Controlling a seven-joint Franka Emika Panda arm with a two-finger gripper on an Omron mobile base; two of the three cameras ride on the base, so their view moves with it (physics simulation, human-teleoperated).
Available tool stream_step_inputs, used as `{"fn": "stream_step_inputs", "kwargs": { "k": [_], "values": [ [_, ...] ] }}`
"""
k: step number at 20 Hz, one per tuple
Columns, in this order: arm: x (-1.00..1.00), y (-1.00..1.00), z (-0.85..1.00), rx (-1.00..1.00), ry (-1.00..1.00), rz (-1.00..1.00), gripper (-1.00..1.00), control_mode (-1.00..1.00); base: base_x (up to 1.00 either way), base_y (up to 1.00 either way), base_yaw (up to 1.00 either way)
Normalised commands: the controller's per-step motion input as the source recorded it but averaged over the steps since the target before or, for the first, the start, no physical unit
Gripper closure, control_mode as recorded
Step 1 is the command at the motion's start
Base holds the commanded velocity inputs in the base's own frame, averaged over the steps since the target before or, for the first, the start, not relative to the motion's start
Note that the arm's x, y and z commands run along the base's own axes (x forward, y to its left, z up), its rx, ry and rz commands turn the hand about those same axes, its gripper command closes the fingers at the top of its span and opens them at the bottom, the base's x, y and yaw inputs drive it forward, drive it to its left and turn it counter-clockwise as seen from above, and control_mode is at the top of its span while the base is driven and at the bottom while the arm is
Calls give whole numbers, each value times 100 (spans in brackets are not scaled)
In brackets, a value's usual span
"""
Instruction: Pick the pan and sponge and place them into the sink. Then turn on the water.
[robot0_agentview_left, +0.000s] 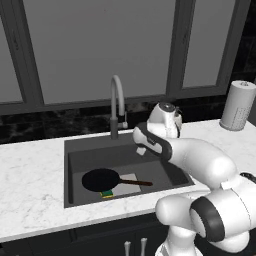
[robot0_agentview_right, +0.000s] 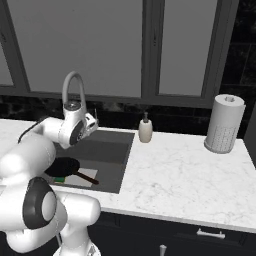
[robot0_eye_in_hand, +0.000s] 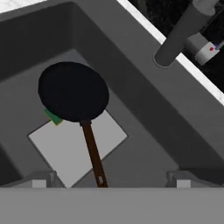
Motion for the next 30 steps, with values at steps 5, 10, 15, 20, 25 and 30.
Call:
{"fn": "stream_step_inputs", "kwargs": {
  "k": [5,10,15,20,25,30],
  "values": [
    [0,-54,-6,2,3,-3,-100,-100,0,0,0],
    [0,-31,-2,2,0,0,-100,-100,0,0,0],
    [0,-16,0,2,0,0,-100,-100,0,0,0],
    [0,-9,0,17,0,-3,-100,-100,0,0,0],
    [0,0,0,25,0,-40,-100,-100,0,0,0],
    [0,1,1,26,0,-59,-100,-100,0,0,0]
  ]
}}
